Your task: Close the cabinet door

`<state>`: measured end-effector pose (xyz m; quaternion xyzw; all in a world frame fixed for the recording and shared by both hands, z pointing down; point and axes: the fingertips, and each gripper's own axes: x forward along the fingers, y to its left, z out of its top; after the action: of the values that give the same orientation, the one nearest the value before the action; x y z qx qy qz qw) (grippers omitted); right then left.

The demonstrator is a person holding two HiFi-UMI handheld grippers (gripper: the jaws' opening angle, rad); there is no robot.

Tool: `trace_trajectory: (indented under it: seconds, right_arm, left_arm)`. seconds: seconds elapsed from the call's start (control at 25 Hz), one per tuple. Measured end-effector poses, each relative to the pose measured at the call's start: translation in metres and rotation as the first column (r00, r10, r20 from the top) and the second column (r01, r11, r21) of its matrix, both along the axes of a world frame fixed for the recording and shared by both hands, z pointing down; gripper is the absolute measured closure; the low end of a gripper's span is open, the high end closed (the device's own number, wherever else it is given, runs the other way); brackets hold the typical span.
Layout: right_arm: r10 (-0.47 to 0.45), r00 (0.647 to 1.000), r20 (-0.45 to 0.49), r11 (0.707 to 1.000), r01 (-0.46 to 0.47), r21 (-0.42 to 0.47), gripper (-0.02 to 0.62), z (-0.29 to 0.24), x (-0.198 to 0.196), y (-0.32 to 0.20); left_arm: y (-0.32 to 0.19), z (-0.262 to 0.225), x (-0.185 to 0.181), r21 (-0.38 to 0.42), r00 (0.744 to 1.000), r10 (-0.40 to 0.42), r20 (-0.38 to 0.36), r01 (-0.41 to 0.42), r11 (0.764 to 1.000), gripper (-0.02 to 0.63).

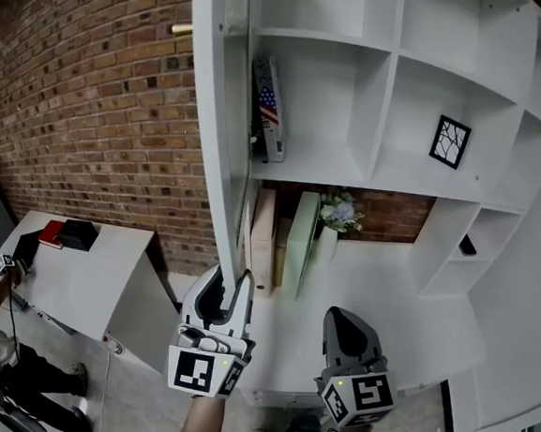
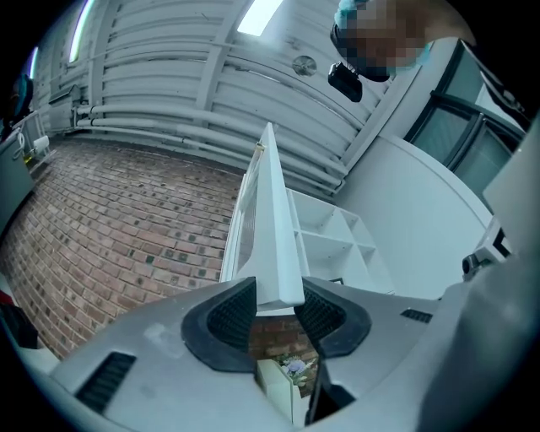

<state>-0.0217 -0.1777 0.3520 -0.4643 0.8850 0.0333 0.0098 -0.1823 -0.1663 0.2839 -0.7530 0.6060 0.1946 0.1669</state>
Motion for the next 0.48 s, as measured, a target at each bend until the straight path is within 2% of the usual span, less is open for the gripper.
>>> trace_trajectory:
  seconds: [0.48]
  right_arm:
    - [0.025,1.000,0.002,1.000,-0.025,-0.010,0.595,0.001,0.010,-0.005]
  left_arm:
    - [-0.008,0.000,0.025,-0.016,0.999,0.037,0.002,-0.037,0.999,0.448]
